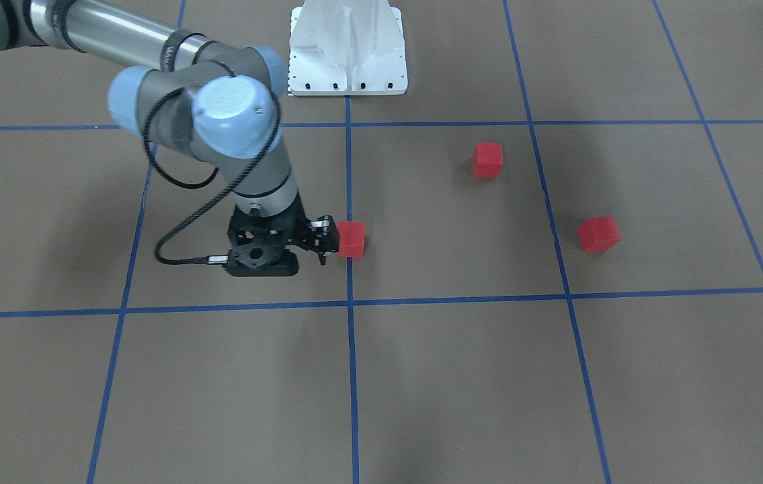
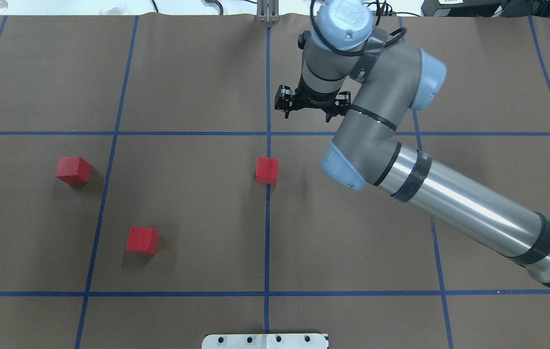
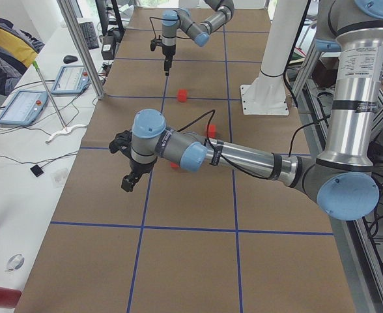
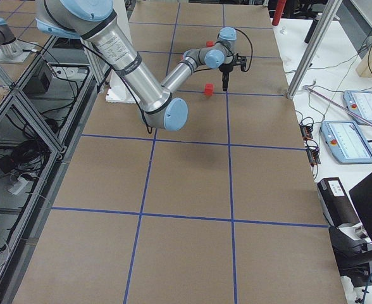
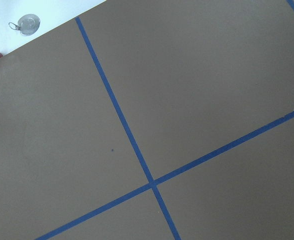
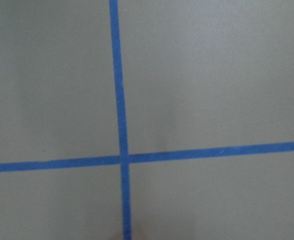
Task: Form red blocks into L shape at center
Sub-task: 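Release the cube at center and lift the right gripper away, then reach the left gripper to the farther red cube and grasp it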
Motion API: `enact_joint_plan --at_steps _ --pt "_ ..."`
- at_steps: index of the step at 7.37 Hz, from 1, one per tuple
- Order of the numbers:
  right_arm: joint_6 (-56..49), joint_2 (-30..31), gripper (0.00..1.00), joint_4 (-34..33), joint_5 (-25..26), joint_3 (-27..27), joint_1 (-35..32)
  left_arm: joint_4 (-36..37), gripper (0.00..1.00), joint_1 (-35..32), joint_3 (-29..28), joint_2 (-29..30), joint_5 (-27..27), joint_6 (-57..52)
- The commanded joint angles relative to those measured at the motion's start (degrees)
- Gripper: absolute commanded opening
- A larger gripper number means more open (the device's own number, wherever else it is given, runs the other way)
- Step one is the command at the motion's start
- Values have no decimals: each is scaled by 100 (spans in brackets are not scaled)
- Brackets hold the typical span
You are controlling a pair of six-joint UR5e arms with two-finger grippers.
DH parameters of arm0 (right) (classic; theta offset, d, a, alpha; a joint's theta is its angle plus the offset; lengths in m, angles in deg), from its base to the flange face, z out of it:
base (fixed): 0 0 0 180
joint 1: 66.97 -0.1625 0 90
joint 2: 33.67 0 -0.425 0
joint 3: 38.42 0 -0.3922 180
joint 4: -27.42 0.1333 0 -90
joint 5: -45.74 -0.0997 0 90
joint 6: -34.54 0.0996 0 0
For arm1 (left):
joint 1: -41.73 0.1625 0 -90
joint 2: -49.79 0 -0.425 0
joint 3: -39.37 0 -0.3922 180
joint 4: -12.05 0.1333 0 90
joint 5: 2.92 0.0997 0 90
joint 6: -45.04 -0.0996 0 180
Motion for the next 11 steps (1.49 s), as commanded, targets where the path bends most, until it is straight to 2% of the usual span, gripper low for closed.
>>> enact_joint_plan --at_steps 1,2,3,5,7,11 --pt "-1691 1149 99 -21 -562 -643 -1124 -816 100 1010 4 27 17 1680" --pt "-2624 1414 99 -22 -801 -617 -1617 -1072 100 1397 -4 19 35 2812" --pt "-2981 1687 99 -22 -960 -617 -2005 -1162 100 1680 -57 19 87 3502" --pt "-3929 2232 99 39 -988 -643 -2402 -1163 100 2364 -74 149 910 4846" --pt "-4118 2602 99 75 -1120 -661 -2562 -1154 100 2920 -75 265 1352 5292" --pt "-4127 2665 99 84 -1084 -696 -2562 -1136 100 3519 -110 291 1783 5495"
